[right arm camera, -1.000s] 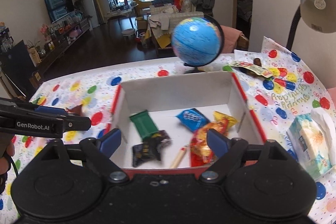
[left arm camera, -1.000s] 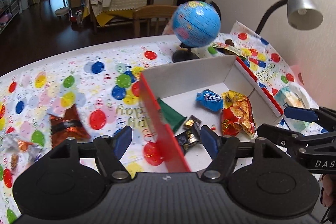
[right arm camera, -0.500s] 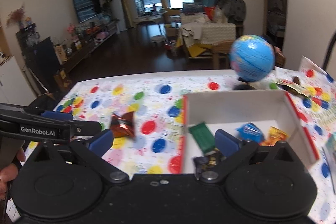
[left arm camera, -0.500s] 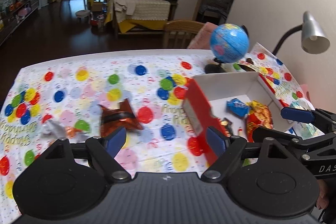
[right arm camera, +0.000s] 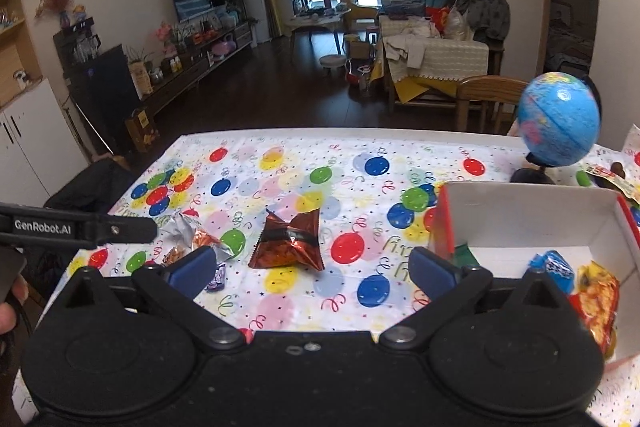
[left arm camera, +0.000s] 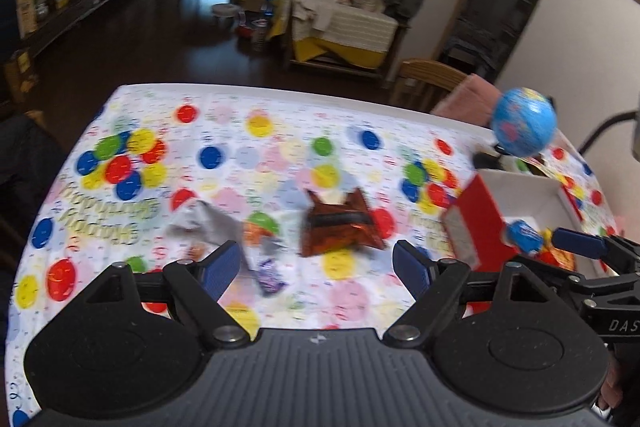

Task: Organize snacks
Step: 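Withdraw both tools from the box back over the snack pile, then lower the left tool onto the silver packet while the right tool closes on the orange-brown bag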

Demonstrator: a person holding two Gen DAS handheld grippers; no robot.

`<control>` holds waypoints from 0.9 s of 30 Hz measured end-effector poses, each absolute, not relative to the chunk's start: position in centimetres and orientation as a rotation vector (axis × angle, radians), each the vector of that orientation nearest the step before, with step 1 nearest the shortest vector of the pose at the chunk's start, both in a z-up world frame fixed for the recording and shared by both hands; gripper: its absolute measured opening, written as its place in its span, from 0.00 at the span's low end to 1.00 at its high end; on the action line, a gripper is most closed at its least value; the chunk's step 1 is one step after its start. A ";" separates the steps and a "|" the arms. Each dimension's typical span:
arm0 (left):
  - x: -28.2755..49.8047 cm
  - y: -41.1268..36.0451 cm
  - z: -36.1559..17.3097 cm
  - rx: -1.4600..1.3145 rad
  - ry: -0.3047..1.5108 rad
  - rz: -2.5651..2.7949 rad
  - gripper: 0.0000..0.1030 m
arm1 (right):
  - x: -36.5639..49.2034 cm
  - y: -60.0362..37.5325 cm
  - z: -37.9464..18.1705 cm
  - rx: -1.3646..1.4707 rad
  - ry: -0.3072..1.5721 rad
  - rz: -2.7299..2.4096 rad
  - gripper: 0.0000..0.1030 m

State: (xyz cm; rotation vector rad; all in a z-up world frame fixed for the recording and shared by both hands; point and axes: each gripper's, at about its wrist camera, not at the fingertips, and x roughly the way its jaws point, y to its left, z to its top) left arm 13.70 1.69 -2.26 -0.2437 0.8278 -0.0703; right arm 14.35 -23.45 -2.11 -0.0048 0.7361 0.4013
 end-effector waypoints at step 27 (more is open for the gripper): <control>25.5 5.7 -11.6 -0.271 1.058 0.052 0.81 | 26.1 -15.9 -11.6 -0.107 0.945 0.539 0.99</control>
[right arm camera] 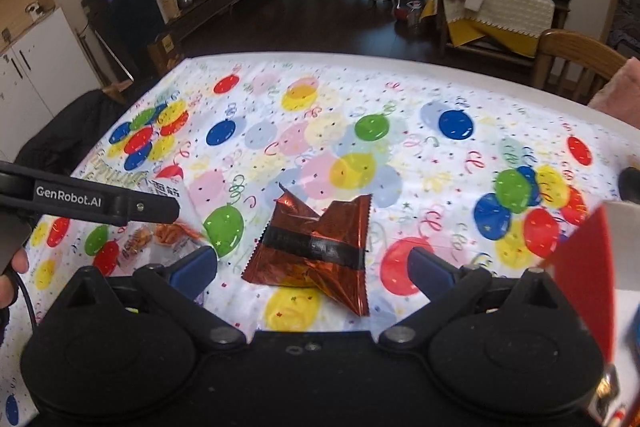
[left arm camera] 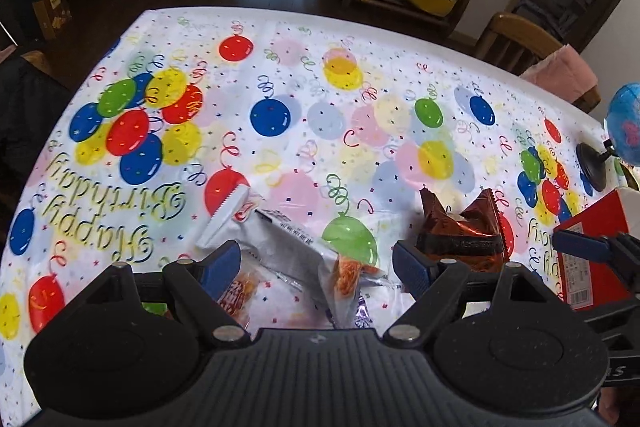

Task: Organize snacks
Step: 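Lower the left tool onto the silver packet while the right tool closes on the orange-brown bag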

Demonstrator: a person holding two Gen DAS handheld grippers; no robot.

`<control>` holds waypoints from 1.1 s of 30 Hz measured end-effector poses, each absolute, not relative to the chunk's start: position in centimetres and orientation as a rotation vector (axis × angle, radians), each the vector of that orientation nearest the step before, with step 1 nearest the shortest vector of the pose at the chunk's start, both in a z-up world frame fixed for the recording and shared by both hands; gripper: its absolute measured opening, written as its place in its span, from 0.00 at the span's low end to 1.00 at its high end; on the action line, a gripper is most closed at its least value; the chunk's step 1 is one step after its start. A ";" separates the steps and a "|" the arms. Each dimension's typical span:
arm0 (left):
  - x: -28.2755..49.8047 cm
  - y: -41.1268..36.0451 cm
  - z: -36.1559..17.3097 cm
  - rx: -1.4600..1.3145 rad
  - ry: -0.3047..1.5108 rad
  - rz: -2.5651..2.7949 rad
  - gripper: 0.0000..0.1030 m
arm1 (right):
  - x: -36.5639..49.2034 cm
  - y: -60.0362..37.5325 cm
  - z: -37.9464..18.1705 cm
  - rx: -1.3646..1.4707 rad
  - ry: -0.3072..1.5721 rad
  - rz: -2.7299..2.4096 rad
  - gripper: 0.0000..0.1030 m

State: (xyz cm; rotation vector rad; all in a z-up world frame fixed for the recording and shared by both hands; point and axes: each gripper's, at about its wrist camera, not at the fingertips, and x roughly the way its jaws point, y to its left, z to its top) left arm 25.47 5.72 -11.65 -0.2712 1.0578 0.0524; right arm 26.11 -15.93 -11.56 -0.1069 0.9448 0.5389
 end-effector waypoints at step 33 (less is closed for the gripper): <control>27.8 5.9 -14.5 -0.225 1.115 0.080 0.35 | 28.2 -15.3 -15.5 -0.033 0.999 0.517 0.57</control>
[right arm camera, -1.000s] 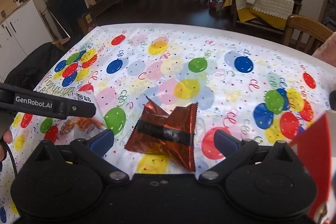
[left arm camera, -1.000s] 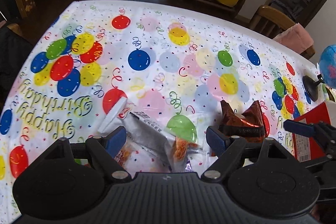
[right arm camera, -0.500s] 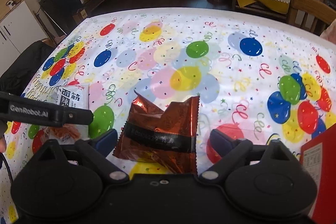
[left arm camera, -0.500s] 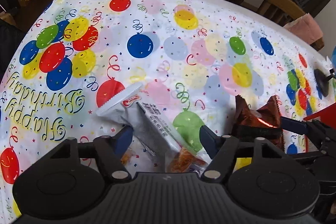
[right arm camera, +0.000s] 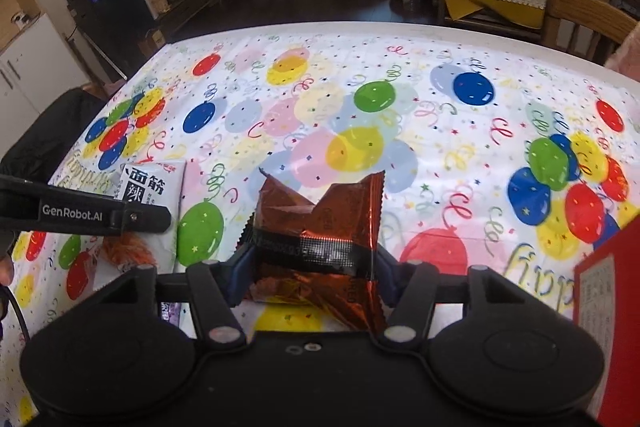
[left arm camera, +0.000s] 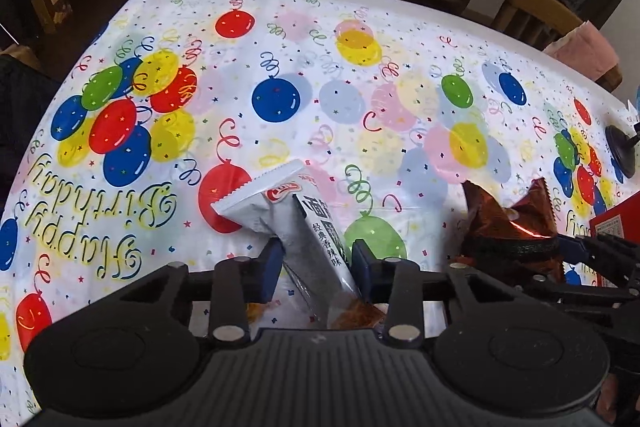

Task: Organize snacks
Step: 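Lower the left tool onto the silver packet while the right tool closes on the orange-brown bag, then lift and carry the silver packet and orange-brown bag over the red box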

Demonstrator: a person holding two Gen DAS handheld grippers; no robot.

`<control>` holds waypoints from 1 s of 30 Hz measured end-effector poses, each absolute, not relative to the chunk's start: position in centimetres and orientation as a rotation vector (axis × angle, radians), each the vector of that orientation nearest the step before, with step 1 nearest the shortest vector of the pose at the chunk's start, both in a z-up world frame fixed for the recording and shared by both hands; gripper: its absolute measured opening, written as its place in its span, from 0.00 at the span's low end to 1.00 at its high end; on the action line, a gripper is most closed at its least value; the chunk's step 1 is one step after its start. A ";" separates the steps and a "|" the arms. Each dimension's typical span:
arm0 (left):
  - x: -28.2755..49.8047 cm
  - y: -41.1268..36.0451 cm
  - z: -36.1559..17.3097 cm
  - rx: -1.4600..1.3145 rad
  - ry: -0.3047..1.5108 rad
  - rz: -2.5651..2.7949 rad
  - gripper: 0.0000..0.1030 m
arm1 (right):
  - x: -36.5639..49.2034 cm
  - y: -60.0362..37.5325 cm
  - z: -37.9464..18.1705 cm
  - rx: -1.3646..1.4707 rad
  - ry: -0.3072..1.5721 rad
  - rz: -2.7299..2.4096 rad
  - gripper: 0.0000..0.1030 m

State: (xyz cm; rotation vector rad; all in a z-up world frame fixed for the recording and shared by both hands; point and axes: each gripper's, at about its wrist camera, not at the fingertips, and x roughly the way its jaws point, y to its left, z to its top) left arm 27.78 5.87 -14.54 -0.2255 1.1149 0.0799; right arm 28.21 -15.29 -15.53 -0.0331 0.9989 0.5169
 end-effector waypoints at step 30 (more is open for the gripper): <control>22.1 3.8 -9.0 -0.164 1.056 0.046 0.32 | 18.5 -21.4 -7.3 0.037 0.887 0.492 0.56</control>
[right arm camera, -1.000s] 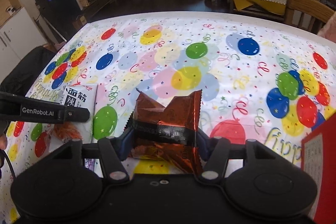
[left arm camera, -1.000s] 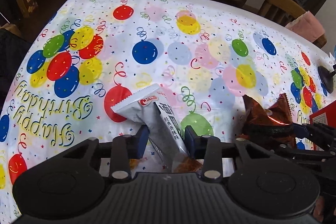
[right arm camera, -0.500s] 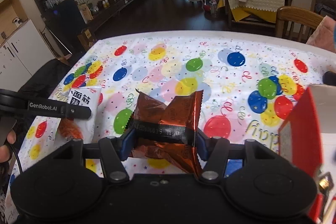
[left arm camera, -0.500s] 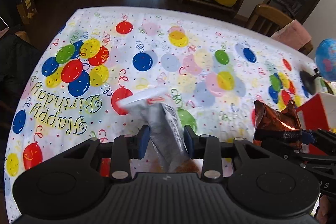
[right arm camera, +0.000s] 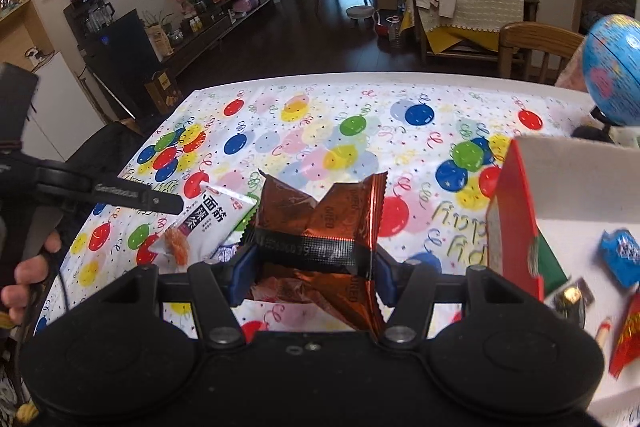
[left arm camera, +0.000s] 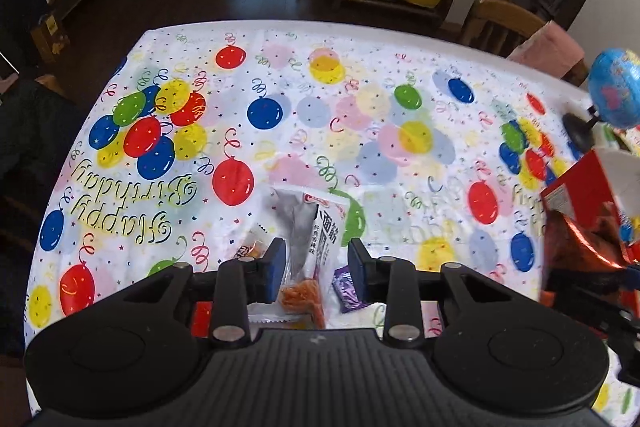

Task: Organize snacks
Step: 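Lift and carry the silver packet and orange-brown bag over the red box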

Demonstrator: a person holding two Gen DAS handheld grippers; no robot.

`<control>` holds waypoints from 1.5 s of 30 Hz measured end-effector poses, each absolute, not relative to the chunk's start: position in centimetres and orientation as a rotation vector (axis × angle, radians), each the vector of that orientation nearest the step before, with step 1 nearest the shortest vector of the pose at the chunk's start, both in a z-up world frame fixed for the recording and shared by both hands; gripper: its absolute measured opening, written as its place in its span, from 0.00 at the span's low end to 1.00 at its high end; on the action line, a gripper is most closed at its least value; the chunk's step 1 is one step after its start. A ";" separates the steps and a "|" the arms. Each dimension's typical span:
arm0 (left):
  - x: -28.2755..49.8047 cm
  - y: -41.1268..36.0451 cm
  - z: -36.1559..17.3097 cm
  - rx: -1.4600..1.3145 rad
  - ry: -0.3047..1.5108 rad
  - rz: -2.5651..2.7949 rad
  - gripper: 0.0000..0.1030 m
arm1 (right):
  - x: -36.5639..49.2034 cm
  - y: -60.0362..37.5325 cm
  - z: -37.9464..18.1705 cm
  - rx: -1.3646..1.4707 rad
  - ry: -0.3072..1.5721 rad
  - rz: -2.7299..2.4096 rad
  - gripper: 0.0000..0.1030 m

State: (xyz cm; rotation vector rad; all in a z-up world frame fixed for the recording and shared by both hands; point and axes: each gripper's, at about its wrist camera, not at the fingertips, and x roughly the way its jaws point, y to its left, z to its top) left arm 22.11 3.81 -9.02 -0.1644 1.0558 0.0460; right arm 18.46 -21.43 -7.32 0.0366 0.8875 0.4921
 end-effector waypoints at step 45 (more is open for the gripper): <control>19.4 2.3 -6.6 -0.190 1.028 0.034 0.22 | 14.1 -25.8 -5.2 0.093 0.881 0.404 0.56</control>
